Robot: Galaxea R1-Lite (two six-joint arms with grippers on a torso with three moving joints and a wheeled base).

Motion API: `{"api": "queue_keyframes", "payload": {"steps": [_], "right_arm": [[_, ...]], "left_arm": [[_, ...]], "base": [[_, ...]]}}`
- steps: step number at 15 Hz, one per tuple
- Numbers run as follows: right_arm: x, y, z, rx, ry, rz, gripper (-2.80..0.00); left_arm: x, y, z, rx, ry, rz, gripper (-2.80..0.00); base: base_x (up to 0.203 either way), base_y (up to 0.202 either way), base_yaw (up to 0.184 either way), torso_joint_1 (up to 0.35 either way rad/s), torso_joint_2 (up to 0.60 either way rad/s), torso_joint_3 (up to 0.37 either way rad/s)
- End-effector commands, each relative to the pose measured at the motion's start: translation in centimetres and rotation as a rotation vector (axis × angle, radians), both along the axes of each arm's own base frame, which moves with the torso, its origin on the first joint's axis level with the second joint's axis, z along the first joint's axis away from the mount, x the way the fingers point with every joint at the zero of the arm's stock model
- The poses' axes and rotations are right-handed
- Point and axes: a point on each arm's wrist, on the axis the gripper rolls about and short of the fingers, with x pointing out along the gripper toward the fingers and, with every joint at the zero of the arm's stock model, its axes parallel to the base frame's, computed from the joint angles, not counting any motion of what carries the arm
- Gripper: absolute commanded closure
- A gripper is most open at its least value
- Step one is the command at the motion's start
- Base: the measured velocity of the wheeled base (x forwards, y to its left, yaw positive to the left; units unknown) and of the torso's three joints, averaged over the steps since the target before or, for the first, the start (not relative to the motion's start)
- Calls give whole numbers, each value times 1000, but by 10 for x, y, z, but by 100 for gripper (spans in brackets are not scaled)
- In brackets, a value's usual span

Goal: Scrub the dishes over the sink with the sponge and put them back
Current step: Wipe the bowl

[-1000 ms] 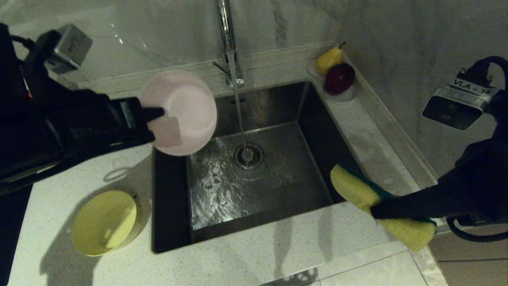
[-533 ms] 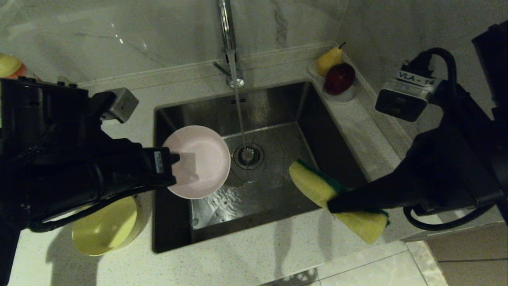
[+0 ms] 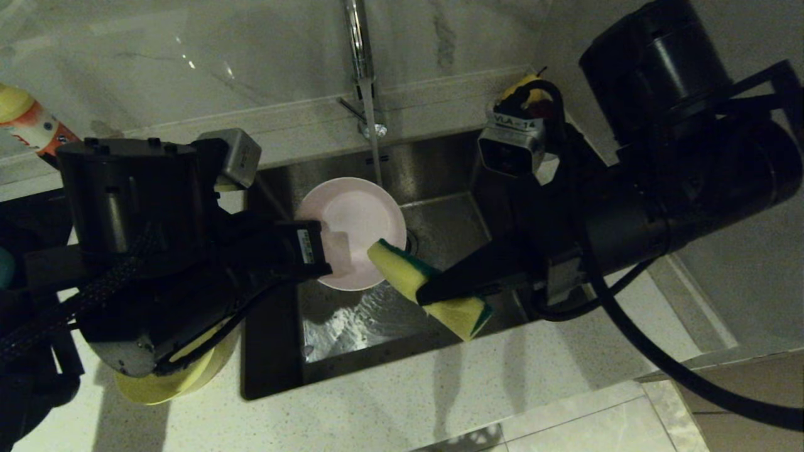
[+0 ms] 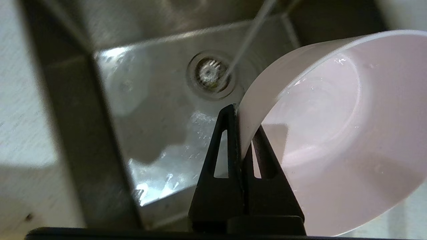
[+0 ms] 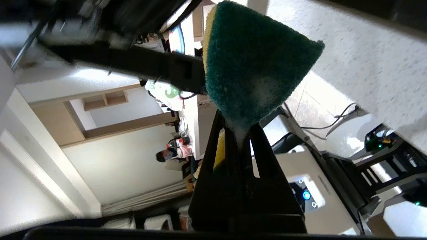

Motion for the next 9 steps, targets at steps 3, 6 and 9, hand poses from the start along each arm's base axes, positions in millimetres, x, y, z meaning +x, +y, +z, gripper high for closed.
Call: {"api": "queue_keyframes", "payload": {"steps": [3,6,9], "right_arm": [[22,23,-25,-48,62,6,0],[30,27,-31,-57,68,-3,0],[40,27,-34,-58,71,-23,0]], "left_arm": [[-4,-8,-13,66,-59,-36,0],[-1,-16,-21,109,-100,-29,0],[7,-24,-27,134,-164,4,0]], "base": [[0,0,0,0,0,0],[0,0,0,0,0,0],[0,0,0,0,0,0]]}}
